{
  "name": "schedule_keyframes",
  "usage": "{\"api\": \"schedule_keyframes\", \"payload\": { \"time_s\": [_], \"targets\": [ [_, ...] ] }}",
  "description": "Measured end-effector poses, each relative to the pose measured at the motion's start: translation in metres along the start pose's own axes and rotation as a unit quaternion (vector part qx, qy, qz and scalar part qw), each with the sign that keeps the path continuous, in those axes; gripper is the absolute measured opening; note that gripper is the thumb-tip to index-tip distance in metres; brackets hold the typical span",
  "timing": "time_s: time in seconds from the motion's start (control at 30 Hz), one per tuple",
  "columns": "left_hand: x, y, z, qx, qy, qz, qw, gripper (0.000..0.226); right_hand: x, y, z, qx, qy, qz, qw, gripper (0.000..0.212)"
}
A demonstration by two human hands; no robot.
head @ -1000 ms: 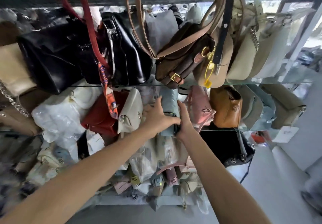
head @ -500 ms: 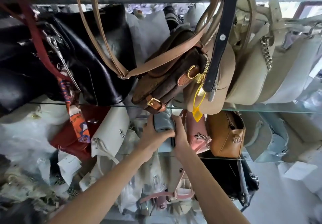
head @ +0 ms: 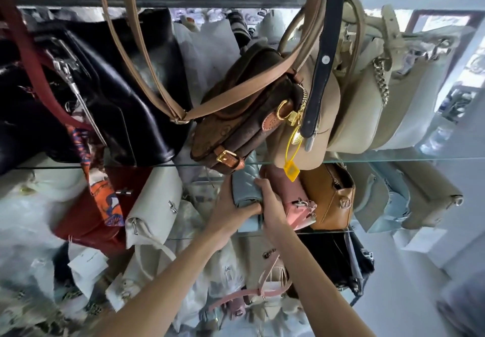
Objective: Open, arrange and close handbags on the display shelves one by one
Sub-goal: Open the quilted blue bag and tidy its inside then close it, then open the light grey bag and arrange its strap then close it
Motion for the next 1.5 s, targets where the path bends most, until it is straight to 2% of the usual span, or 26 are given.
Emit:
{"api": "schedule_keyframes", "payload": {
  "time_s": [0.07,0.17,0.2,0.27,0.33,0.4,0.47,0.53,0.57,0.6,0.67,0.77,0.83,0.9,0.97,1.03,1.07,1.17,1.23,1.37,1.5],
  "targets": [
    [0.002,0.003,0.001,-0.020,-0.006,0.002,1.000,0.087,0.005,-0.002,0.000,0.020,0.017,0.000,1.000,0.040],
    [0.003,0.008,0.008,-0.052,-0.026,0.013,0.998,0.086,0.013,-0.013,-0.002,0.107,0.047,0.025,0.993,0.030],
    [0.004,0.011,0.009,-0.064,-0.050,0.009,0.997,0.091,0.017,-0.019,-0.005,0.145,0.049,0.042,0.987,0.033],
    [0.006,0.014,0.014,-0.068,-0.111,0.022,0.991,0.099,0.029,-0.030,-0.014,0.220,0.070,0.078,0.970,0.056],
    [0.008,0.024,0.031,-0.074,-0.131,0.021,0.988,0.075,0.045,-0.045,-0.026,0.287,0.108,0.148,0.940,0.069],
    [0.012,0.040,0.061,-0.109,-0.084,-0.006,0.990,0.052,0.061,-0.063,-0.044,0.328,0.128,0.247,0.903,0.061],
    [0.019,0.060,0.101,-0.222,0.022,-0.046,0.974,0.043,0.074,-0.074,-0.070,0.348,0.123,0.326,0.870,0.044],
    [0.031,0.074,0.139,-0.385,0.137,-0.035,0.912,0.049,0.079,-0.072,-0.092,0.343,0.105,0.358,0.862,0.028],
    [0.032,0.070,0.158,-0.432,0.163,0.006,0.887,0.056,0.078,-0.068,-0.102,0.328,0.085,0.359,0.870,0.025],
    [0.033,0.060,0.175,-0.440,0.165,0.067,0.880,0.064,0.076,-0.063,-0.111,0.311,0.057,0.350,0.882,0.024],
    [0.034,0.030,0.201,-0.394,0.128,0.181,0.892,0.085,0.066,-0.047,-0.124,0.292,-0.005,0.310,0.905,0.023],
    [0.035,0.018,0.208,-0.421,0.084,0.207,0.879,0.095,0.047,-0.018,-0.138,0.300,-0.079,0.199,0.929,0.022],
    [0.028,0.025,0.198,-0.526,0.055,0.207,0.823,0.095,0.030,0.009,-0.145,0.326,-0.119,0.106,0.932,0.028],
    [0.026,0.033,0.185,-0.633,0.058,0.207,0.744,0.094,0.014,0.037,-0.150,0.343,-0.155,0.029,0.926,0.044],
    [0.028,0.039,0.172,-0.706,0.088,0.178,0.680,0.077,0.005,0.058,-0.154,0.343,-0.172,-0.015,0.923,0.051],
    [0.031,0.036,0.162,-0.733,0.095,0.162,0.654,0.070,0.001,0.068,-0.156,0.319,-0.170,-0.033,0.932,0.053],
    [0.030,0.030,0.163,-0.720,0.089,0.166,0.667,0.076,-0.001,0.070,-0.157,0.308,-0.169,-0.032,0.936,0.054],
    [0.031,0.015,0.172,-0.609,0.035,0.191,0.769,0.098,-0.005,0.078,-0.156,0.296,-0.145,-0.035,0.943,0.064],
    [0.032,0.011,0.179,-0.560,0.014,0.188,0.807,0.103,-0.007,0.079,-0.156,0.319,-0.128,-0.035,0.938,0.056],
    [0.044,0.015,0.183,-0.520,-0.021,0.173,0.836,0.107,-0.004,0.075,-0.155,0.398,-0.096,-0.030,0.912,0.033],
    [0.054,0.022,0.192,-0.508,-0.087,0.159,0.842,0.116,0.009,0.077,-0.158,0.477,-0.120,-0.007,0.870,0.037]
  ]
}}
Point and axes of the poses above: each hand's wrist, its own x-axis away from the middle knuckle, its own z-axis out of the back of the hand, y = z × x, the point moved 8 cm from there along -x, towards the middle knuckle, and after that the axes turned 14 degrees about -y, right-handed, at the moved point
